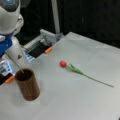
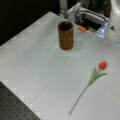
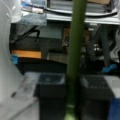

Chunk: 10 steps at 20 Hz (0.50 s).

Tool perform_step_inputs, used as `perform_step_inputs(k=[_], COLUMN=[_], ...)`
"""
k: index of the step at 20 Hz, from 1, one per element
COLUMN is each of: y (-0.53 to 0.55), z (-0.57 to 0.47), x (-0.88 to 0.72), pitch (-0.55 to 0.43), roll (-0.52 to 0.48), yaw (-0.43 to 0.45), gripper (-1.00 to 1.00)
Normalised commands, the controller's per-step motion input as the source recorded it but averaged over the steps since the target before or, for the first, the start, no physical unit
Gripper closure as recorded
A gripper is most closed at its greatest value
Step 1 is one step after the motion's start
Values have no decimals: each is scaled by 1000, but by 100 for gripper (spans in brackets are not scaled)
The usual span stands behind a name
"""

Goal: Flower insertion into a vase

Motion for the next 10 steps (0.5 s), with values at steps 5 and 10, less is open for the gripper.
perform_step_inputs(k=[5, 10], y=[29, -58], z=[17, -28], x=[229, 362], pitch=[400, 289], roll=[-161, -108], yaw=[-34, -15], gripper=[100, 100])
